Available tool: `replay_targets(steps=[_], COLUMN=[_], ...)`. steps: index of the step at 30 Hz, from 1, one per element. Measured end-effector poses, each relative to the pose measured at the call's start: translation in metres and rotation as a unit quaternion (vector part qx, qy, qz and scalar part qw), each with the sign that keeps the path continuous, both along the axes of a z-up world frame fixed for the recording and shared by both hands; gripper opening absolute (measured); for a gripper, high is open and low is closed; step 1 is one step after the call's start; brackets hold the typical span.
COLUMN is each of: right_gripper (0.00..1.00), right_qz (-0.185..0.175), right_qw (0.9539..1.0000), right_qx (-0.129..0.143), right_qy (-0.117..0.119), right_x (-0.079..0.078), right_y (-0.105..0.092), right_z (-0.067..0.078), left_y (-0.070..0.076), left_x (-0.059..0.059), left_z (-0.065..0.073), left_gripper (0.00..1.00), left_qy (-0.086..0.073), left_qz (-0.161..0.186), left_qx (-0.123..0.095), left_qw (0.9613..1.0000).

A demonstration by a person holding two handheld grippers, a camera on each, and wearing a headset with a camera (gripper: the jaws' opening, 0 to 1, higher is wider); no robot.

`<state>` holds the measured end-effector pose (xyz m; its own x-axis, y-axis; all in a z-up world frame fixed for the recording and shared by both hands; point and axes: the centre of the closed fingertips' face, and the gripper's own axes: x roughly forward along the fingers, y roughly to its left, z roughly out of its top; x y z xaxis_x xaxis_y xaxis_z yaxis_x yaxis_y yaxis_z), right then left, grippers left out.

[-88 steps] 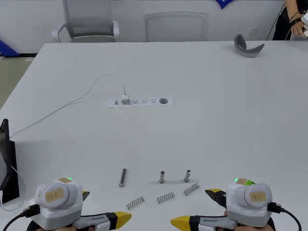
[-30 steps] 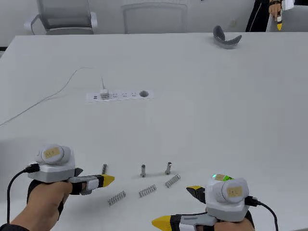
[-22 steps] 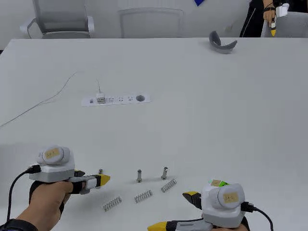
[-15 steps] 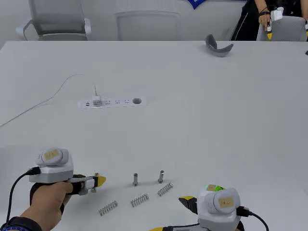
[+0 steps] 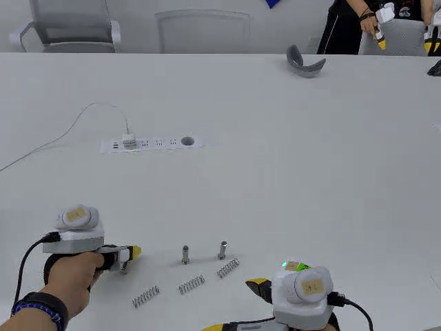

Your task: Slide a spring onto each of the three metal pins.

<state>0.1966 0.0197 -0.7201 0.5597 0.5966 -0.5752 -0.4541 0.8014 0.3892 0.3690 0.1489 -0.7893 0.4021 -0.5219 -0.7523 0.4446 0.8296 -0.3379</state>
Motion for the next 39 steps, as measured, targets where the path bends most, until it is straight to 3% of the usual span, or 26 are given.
replay_targets(steps=[6, 9, 13, 17, 23, 25, 28, 29, 31, 39], right_gripper=[0.94, 0.94, 0.94, 0.94, 0.94, 0.94, 0.94, 0.94, 0.93, 0.93], right_qz=[0.009, 0.012, 0.016, 0.018, 0.021, 0.022, 0.021, 0.022, 0.022, 0.013], right_qw=[1.0, 0.9999, 0.9998, 0.9998, 0.9997, 0.9997, 0.9997, 0.9997, 0.9997, 0.9999], right_qx=[0.001, 0.001, -0.001, 0.0, 0.0, 0.0, 0.001, 0.001, 0.0, 0.0], right_qy=[0.0, 0.003, 0.007, 0.01, 0.013, 0.013, 0.011, 0.012, 0.012, 0.011], right_x=[0.002, 0.002, 0.001, 0.001, 0.0, 0.001, 0.001, 0.0, 0.0, 0.0], right_y=[0.007, 0.008, 0.01, 0.01, 0.011, 0.011, 0.012, 0.012, 0.011, 0.005], right_z=[0.001, -0.002, -0.004, -0.006, -0.008, -0.008, -0.008, -0.008, -0.008, -0.007], left_y=[0.0, 0.001, 0.001, 0.007, 0.009, 0.009, 0.009, 0.01, 0.011, 0.013], left_x=[0.003, 0.005, 0.009, 0.015, 0.018, 0.018, 0.018, 0.018, 0.018, 0.007], left_z=[-0.003, -0.005, -0.007, -0.01, -0.012, -0.013, -0.014, -0.014, -0.014, -0.008], left_gripper=[0.24, 0.21, 0.19, 0.12, 0.08, 0.08, 0.07, 0.07, 0.07, 0.07], left_qy=[-0.018, -0.04, -0.051, -0.071, -0.078, -0.09, -0.065, -0.058, -0.055, -0.049], left_qz=[-0.01, -0.035, -0.04, -0.044, -0.042, -0.07, -0.033, -0.026, -0.024, -0.002], left_qx=[0.03, 0.077, 0.11, 0.152, 0.163, 0.172, 0.141, 0.136, 0.136, 0.101], left_qw=[0.9993, 0.9956, 0.9918, 0.9848, 0.9827, 0.9784, 0.9873, 0.9886, 0.9889, 0.9937])
